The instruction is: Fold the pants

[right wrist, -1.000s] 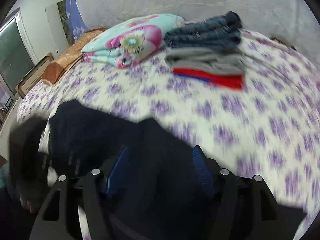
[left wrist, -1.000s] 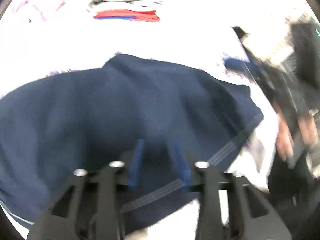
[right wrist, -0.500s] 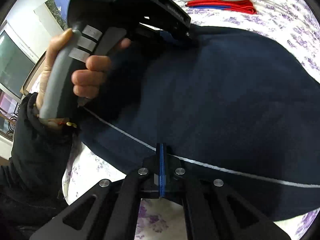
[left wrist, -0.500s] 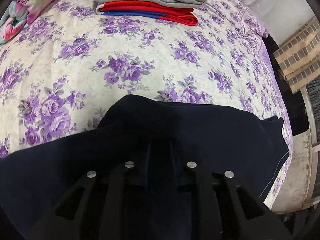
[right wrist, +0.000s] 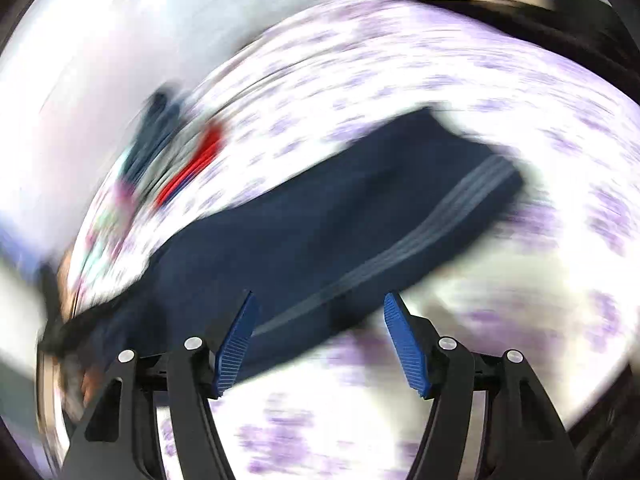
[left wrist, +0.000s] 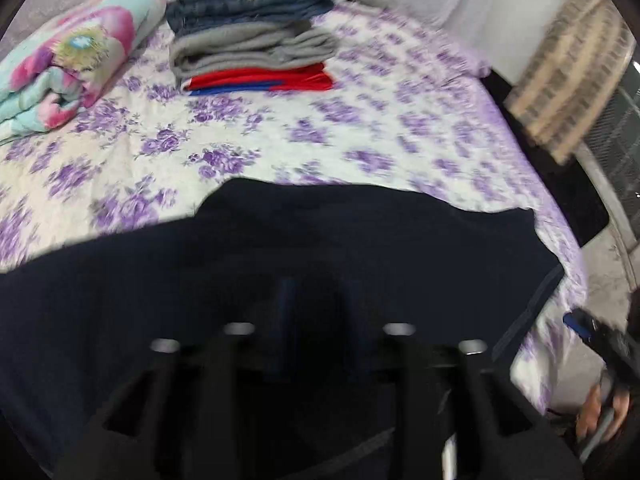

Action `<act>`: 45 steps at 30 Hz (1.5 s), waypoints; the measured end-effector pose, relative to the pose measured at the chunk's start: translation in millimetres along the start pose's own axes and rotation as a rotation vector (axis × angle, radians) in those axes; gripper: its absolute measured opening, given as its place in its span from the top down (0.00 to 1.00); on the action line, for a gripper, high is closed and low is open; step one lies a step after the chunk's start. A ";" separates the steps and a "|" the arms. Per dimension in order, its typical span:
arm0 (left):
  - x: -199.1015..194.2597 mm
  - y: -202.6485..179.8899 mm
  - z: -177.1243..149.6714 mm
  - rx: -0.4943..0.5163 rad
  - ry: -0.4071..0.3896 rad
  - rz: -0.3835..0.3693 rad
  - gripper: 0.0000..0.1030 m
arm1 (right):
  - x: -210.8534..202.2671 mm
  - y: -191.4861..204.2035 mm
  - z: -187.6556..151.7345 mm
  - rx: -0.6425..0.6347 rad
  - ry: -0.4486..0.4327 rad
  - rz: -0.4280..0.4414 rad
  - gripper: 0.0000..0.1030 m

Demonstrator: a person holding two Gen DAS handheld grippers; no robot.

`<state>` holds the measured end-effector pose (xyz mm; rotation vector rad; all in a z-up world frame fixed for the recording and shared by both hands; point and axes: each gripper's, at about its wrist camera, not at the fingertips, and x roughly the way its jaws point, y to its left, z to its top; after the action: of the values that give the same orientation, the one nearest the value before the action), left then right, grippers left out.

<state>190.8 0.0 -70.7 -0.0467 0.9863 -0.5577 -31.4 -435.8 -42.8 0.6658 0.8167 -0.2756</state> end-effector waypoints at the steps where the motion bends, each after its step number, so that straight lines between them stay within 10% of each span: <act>1: -9.7 -4.2 -9.6 0.005 -0.029 0.013 0.37 | -10.4 -20.6 1.3 0.050 -0.024 -0.010 0.35; 6: -32.9 -5.2 -60.7 0.018 -0.090 0.152 0.36 | -24.8 -52.7 0.3 0.154 -0.042 0.037 0.32; 15: -34.1 53.2 -82.6 -0.146 -0.043 0.177 0.36 | 28.9 -75.9 21.3 0.209 0.069 0.140 0.32; 26: -16.0 31.3 -92.4 -0.019 -0.068 0.281 0.26 | 88.2 -85.3 69.0 0.235 0.080 0.288 0.31; 28: -16.8 32.3 -92.2 -0.027 -0.071 0.274 0.25 | 94.1 -83.1 74.4 0.212 0.058 0.254 0.68; 32: -20.7 32.0 -91.5 -0.058 -0.069 0.271 0.30 | 98.6 -84.5 67.5 0.154 0.003 0.270 0.74; 35: -26.5 18.6 -84.8 -0.065 -0.048 0.215 0.56 | 97.0 -79.8 62.0 0.089 -0.049 0.244 0.75; 45: 36.4 -136.4 -7.3 0.067 0.051 -0.136 0.87 | 98.8 -71.4 62.8 0.014 -0.075 0.175 0.74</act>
<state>142.4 -132.7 -64.2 -0.0407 1.0183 -0.7193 37.1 -528.7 -116.7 0.7306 0.6810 -0.1471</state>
